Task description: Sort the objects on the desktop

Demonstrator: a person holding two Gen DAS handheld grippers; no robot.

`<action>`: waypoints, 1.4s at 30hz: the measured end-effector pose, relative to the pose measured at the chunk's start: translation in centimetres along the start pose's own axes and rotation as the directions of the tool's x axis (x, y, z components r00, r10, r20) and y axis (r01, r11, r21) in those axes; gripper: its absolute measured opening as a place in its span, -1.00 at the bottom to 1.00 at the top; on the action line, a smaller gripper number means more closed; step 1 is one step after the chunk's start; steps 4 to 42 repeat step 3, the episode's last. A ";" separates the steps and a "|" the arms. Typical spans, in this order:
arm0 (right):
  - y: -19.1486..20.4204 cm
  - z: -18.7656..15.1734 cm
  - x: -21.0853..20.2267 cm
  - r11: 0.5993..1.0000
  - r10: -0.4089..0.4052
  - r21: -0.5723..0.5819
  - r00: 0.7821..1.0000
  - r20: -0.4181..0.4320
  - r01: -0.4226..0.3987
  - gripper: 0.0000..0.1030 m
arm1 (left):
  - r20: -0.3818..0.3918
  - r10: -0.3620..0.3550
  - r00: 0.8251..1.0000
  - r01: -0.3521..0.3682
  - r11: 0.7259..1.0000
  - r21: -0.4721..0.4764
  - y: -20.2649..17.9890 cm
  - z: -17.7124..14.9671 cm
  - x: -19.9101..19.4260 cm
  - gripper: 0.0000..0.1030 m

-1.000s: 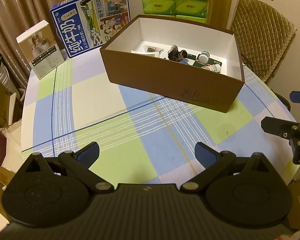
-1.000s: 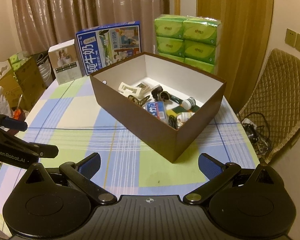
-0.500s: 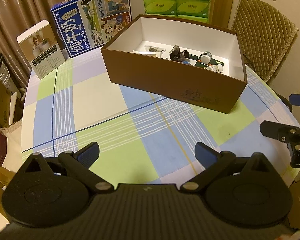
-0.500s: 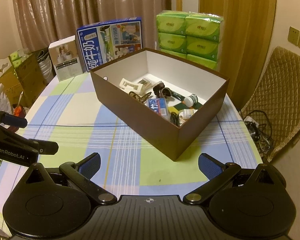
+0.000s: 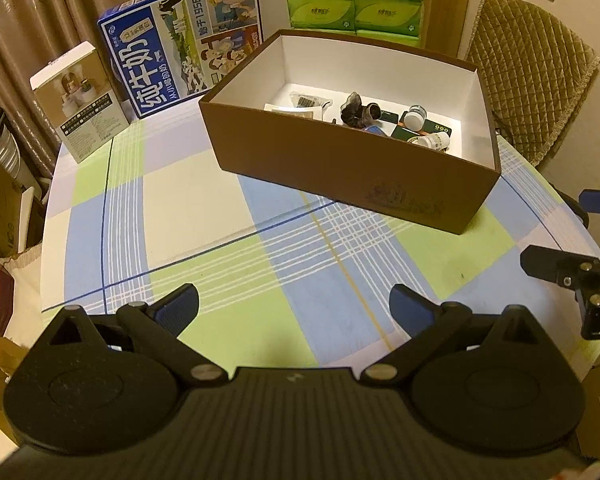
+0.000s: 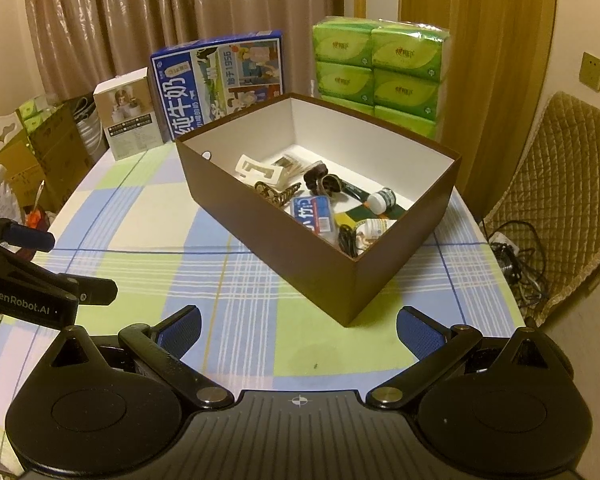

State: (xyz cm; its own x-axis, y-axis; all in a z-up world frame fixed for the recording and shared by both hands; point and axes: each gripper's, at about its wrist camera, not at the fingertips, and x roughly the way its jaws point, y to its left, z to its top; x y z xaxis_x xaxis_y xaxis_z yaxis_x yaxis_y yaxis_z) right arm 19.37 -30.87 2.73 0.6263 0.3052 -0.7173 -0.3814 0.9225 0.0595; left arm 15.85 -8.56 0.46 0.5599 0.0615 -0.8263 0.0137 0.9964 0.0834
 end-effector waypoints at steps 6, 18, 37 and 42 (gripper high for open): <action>-0.5 0.1 0.3 1.000 -0.003 0.004 1.000 -0.001 0.003 0.96 | 0.006 0.002 1.000 -0.002 1.000 0.007 -0.2 0.3 0.2 0.94; -0.5 0.1 0.3 1.000 -0.003 0.004 1.000 -0.001 0.003 0.96 | 0.006 0.002 1.000 -0.002 1.000 0.007 -0.2 0.3 0.2 0.94; -0.5 0.1 0.3 1.000 -0.003 0.004 1.000 -0.001 0.003 0.96 | 0.006 0.002 1.000 -0.002 1.000 0.007 -0.2 0.3 0.2 0.94; -0.5 0.1 0.3 1.000 -0.003 0.004 1.000 -0.001 0.003 0.96 | 0.006 0.002 1.000 -0.002 1.000 0.007 -0.2 0.3 0.2 0.94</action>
